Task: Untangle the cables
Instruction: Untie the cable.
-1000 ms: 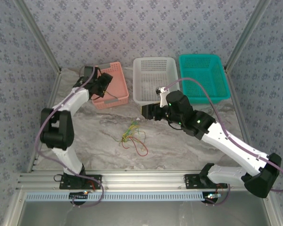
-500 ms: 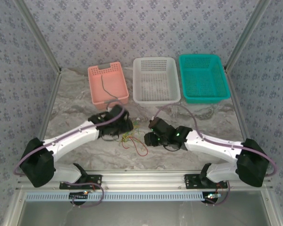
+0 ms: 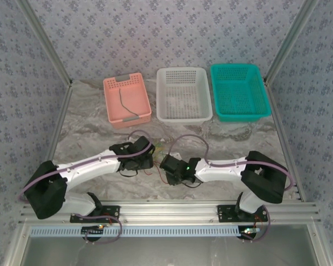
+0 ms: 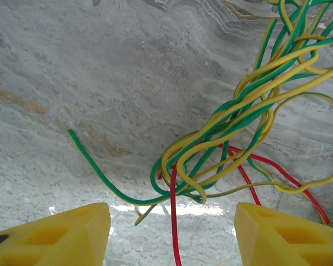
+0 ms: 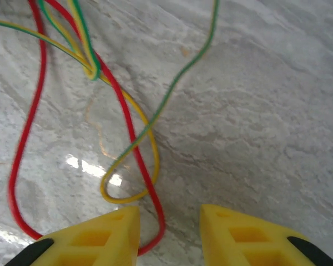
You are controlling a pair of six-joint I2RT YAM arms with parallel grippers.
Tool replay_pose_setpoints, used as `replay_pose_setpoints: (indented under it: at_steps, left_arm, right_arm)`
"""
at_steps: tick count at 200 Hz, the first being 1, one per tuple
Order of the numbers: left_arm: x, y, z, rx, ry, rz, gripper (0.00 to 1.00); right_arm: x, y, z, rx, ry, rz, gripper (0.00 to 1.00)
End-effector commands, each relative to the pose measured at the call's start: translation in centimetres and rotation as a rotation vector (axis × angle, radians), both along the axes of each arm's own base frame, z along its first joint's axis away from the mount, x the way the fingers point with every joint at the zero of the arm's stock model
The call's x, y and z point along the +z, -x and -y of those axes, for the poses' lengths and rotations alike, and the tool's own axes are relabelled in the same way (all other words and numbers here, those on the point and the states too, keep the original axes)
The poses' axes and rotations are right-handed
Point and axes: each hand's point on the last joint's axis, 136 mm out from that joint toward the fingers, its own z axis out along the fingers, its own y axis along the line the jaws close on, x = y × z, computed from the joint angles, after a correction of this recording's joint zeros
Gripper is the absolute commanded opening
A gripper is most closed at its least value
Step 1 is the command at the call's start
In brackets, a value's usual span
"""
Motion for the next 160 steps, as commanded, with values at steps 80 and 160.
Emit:
replay_pose_setpoints:
  at_steps: [80, 160]
  left_arm:
    - [-3.5, -5.4, -0.1, 0.077, -0.133, 0.046, 0.11]
    - [-1.9, -5.3, -3.2, 0.215, -0.066, 0.082, 0.00]
  right_arm:
    - [1.5, -1.0, 1.3, -0.021, 0.107, 0.107, 0.00]
    - [7.9, -2.5, 12.3, -0.335, 0.064, 0.199, 0.00]
